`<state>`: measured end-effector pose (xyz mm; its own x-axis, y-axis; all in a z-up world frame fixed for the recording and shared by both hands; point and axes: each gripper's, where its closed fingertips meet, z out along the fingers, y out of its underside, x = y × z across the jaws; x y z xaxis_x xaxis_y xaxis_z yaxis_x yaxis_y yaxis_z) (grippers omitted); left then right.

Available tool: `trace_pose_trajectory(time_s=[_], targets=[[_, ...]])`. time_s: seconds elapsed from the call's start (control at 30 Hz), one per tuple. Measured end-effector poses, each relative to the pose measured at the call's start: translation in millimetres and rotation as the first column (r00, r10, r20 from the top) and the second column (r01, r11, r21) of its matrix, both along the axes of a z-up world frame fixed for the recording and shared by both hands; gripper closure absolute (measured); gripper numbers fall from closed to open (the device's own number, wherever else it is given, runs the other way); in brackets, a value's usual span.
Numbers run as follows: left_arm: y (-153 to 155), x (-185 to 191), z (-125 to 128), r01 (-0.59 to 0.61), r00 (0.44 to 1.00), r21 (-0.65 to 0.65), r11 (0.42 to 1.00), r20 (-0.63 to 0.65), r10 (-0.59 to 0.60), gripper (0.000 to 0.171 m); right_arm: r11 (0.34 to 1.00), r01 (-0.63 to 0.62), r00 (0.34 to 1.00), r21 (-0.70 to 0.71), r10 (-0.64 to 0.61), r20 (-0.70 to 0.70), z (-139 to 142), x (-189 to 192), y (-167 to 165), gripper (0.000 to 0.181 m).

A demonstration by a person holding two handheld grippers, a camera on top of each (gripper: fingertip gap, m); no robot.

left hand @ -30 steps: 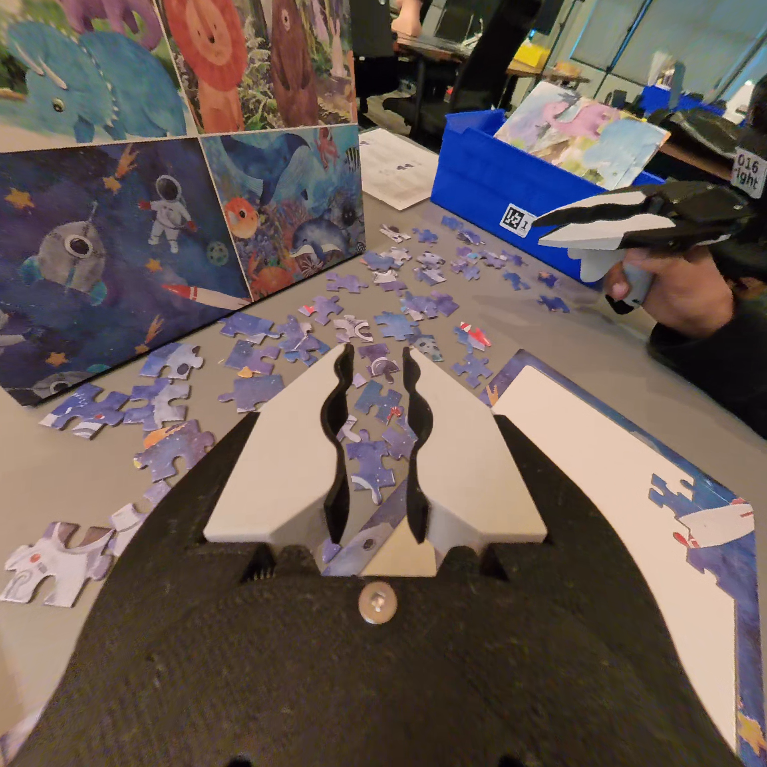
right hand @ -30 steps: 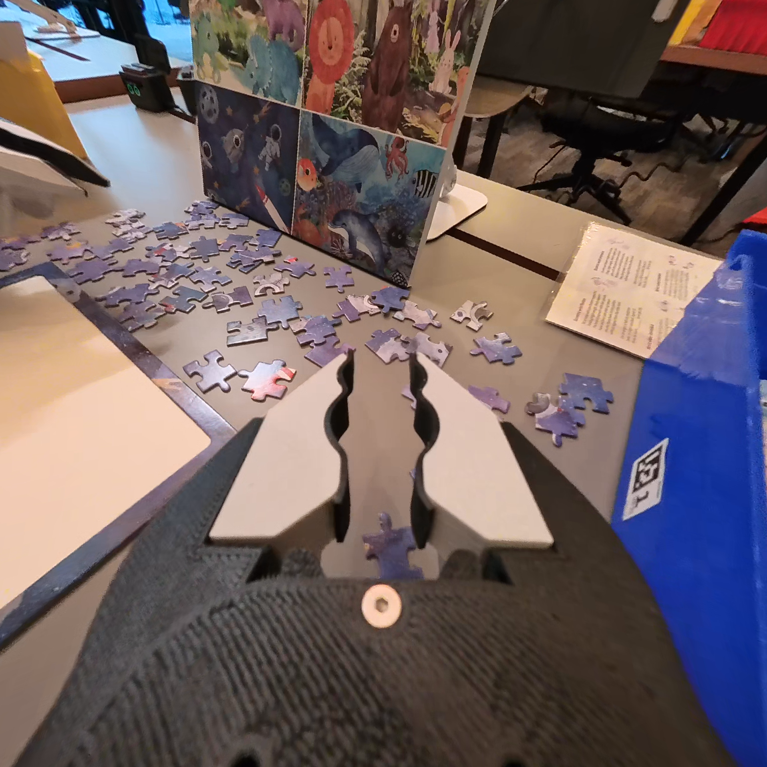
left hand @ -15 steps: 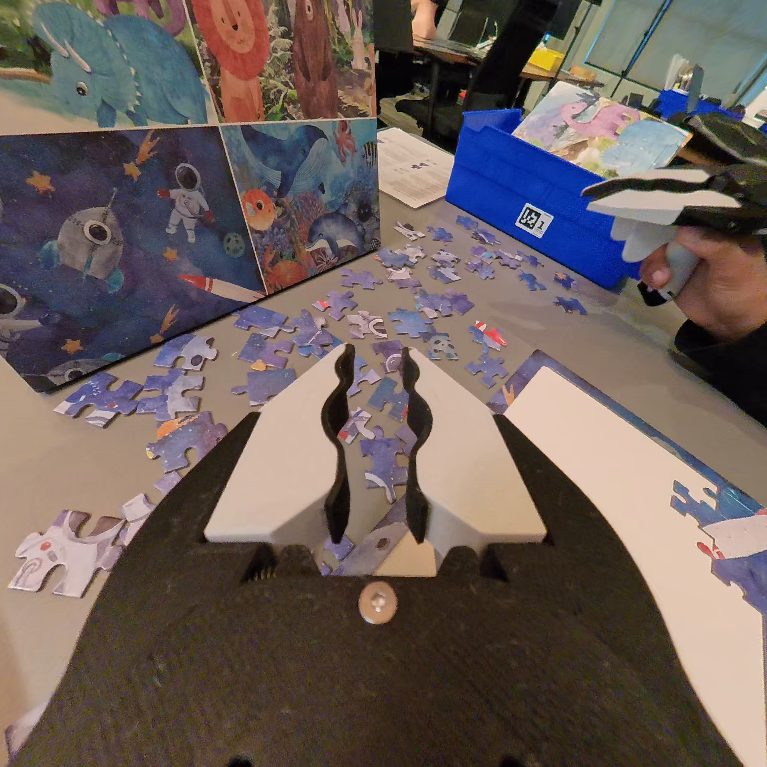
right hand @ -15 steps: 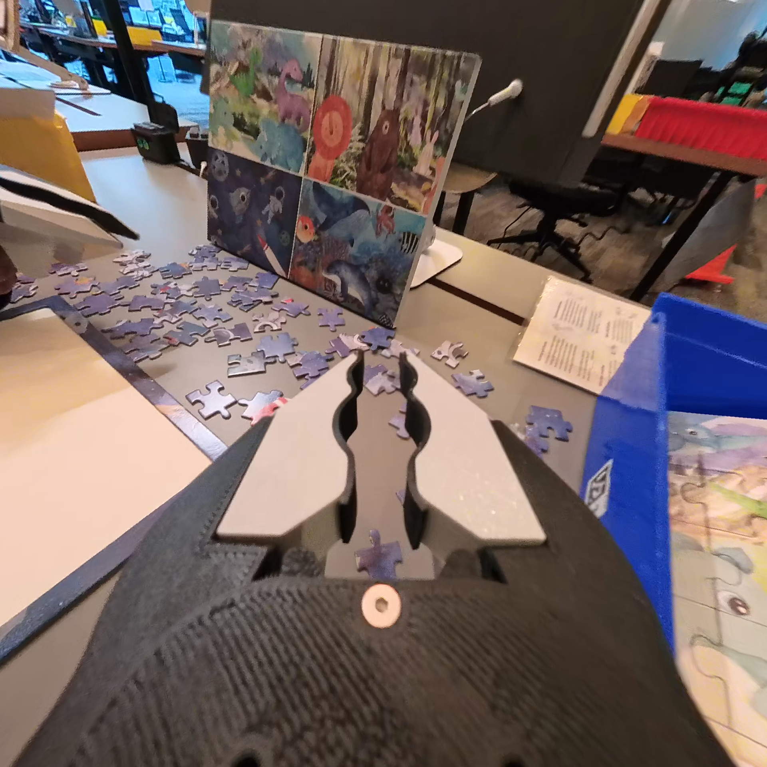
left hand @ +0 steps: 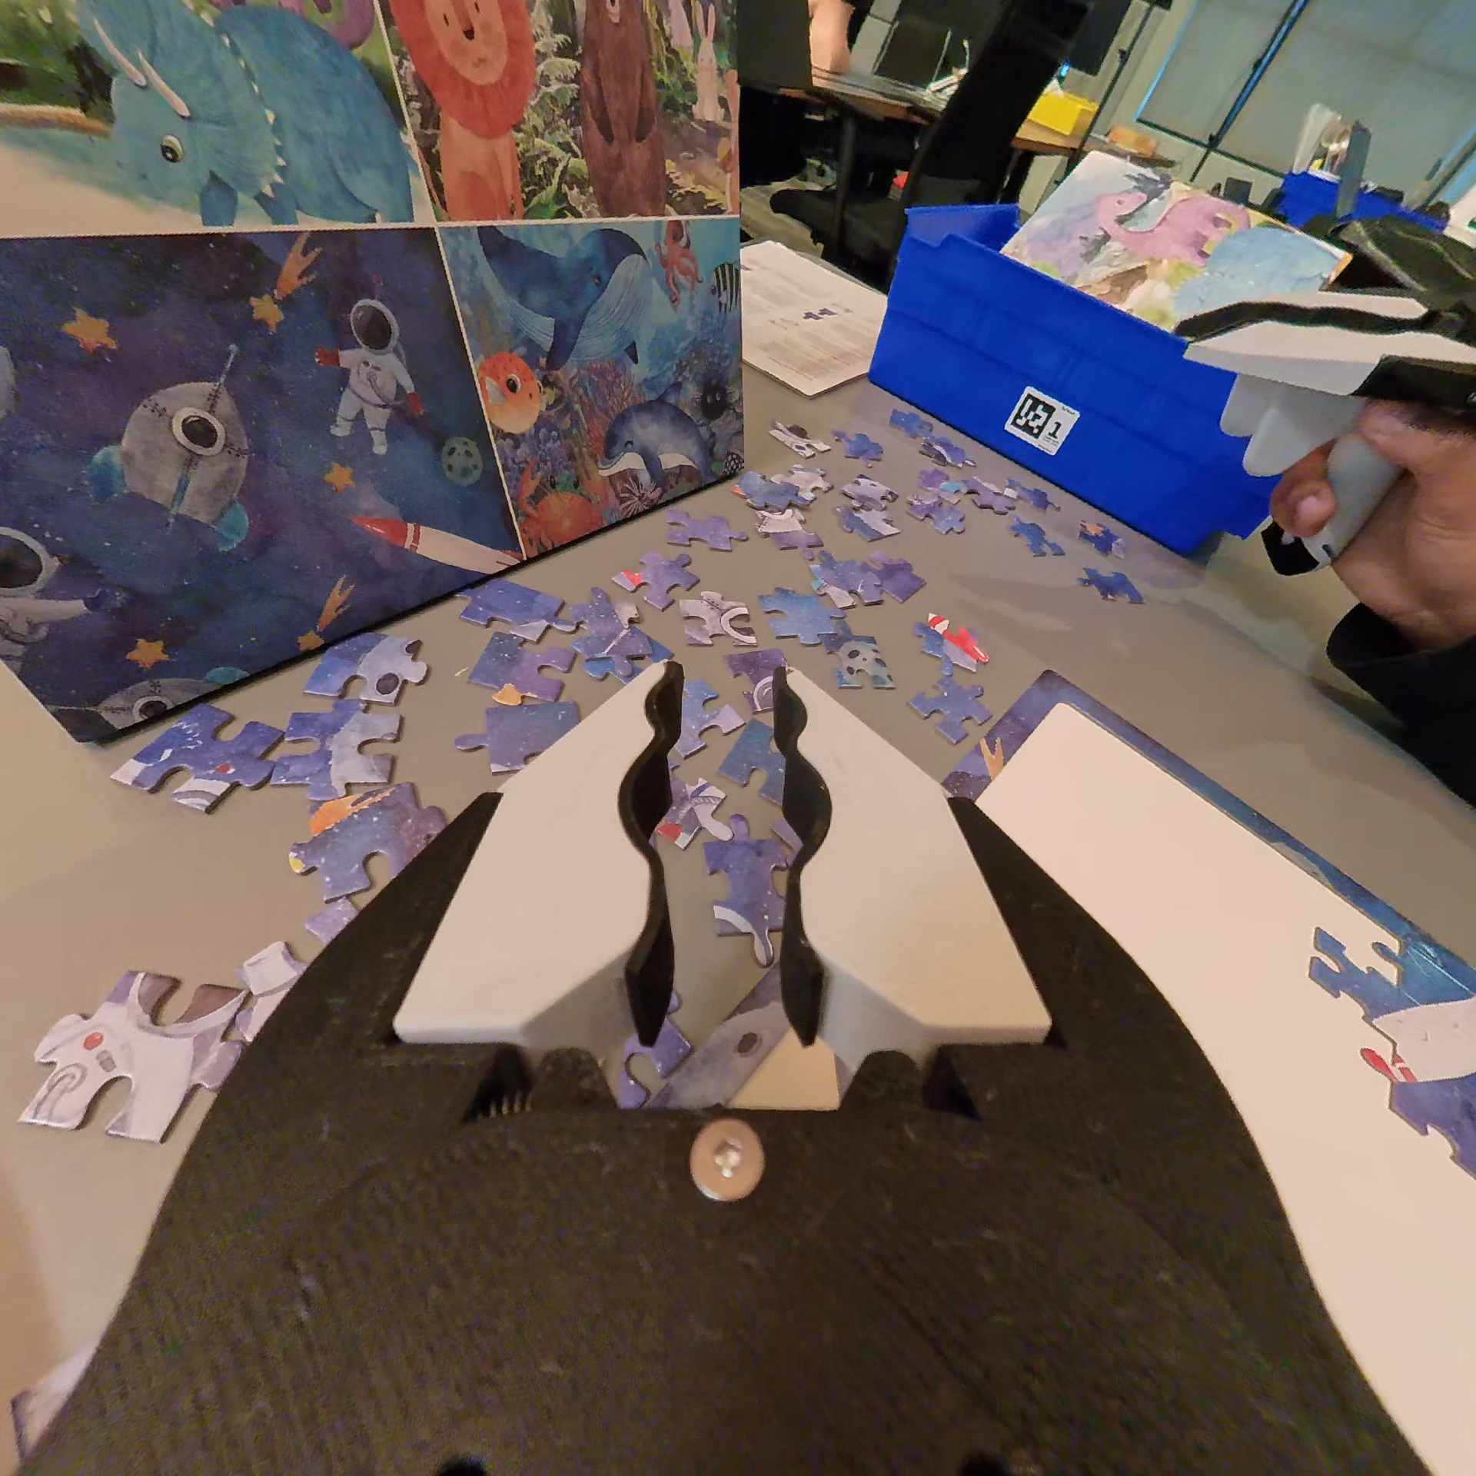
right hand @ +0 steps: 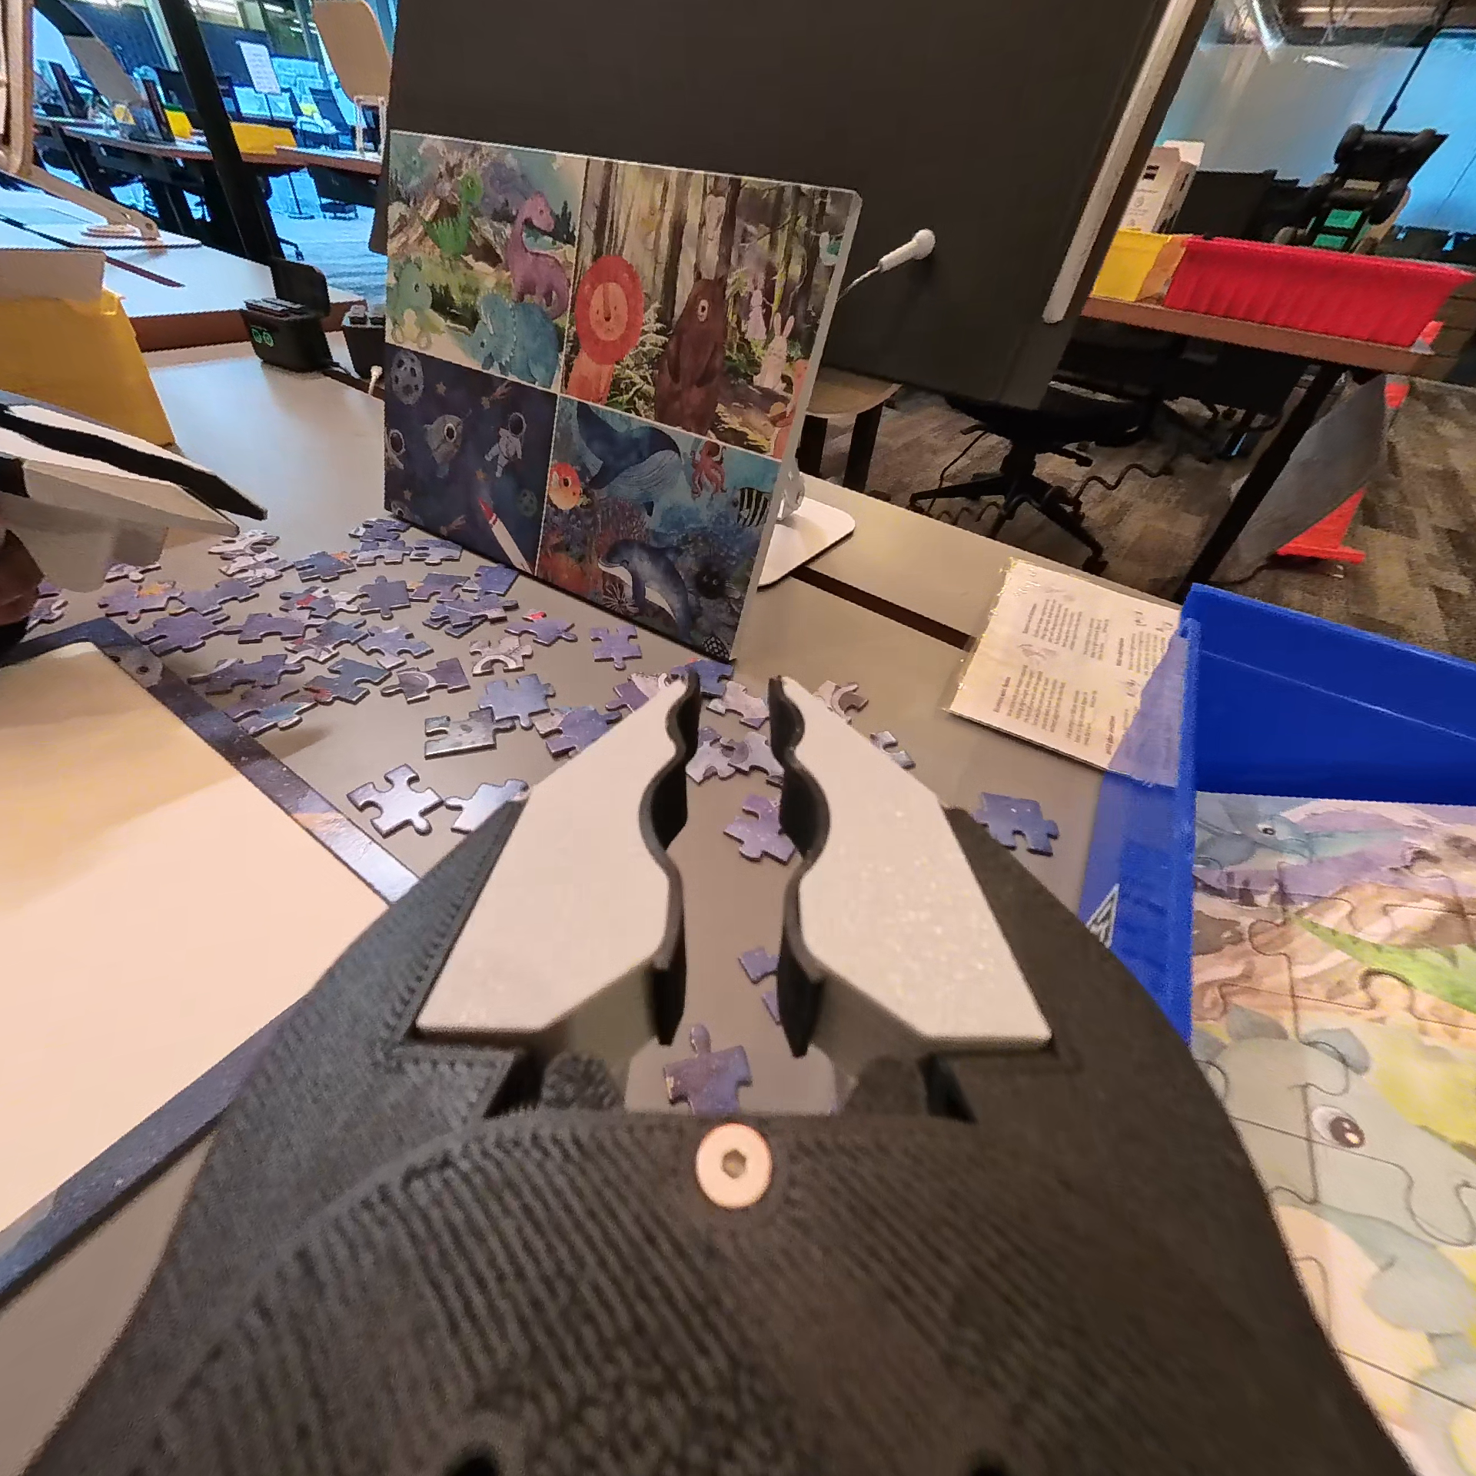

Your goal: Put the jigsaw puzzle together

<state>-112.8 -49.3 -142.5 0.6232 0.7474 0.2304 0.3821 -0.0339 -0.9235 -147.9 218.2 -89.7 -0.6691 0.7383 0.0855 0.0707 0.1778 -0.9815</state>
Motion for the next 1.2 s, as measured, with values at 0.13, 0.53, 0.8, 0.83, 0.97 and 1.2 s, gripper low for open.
trace_pose_trajectory(time_s=[0.13, 0.53, 0.8, 0.83, 0.97, 1.2], targets=[[1, 0, 0, 0.002, 1.0, -0.003, 1.0, -0.001, -0.002, 0.149, 1.0, 0.001, 1.0, 0.001, -0.001, 0.005, -1, 0, 0, 0.165], [3, 1, -1, 0.008, 1.0, -0.025, 1.0, -0.005, -0.008, 0.149, 0.983, -0.171, 0.938, 0.073, 0.139, 0.319, -61, 11, -30, 0.137], [8, 4, 1, 0.015, 0.999, -0.07, 0.997, -0.036, -0.018, 0.149, 0.933, -0.296, 0.874, 0.207, 0.176, 0.454, -110, 32, -74, 0.142], [9, 4, 1, 0.019, 0.999, -0.075, 0.997, -0.038, -0.021, 0.149, 0.93, -0.304, 0.872, 0.207, 0.184, 0.453, -111, 33, -80, 0.142], [13, 5, -2, 0.029, 0.999, -0.088, 0.996, -0.033, -0.032, 0.149, 0.885, -0.342, 0.895, 0.317, 0.203, 0.397, -116, 27, -96, 0.137], [17, 7, -4, 0.037, 0.998, -0.124, 0.992, -0.045, -0.043, 0.149, 0.868, -0.376, 0.884, 0.326, 0.231, 0.406, -122, 15, -108, 0.13]])
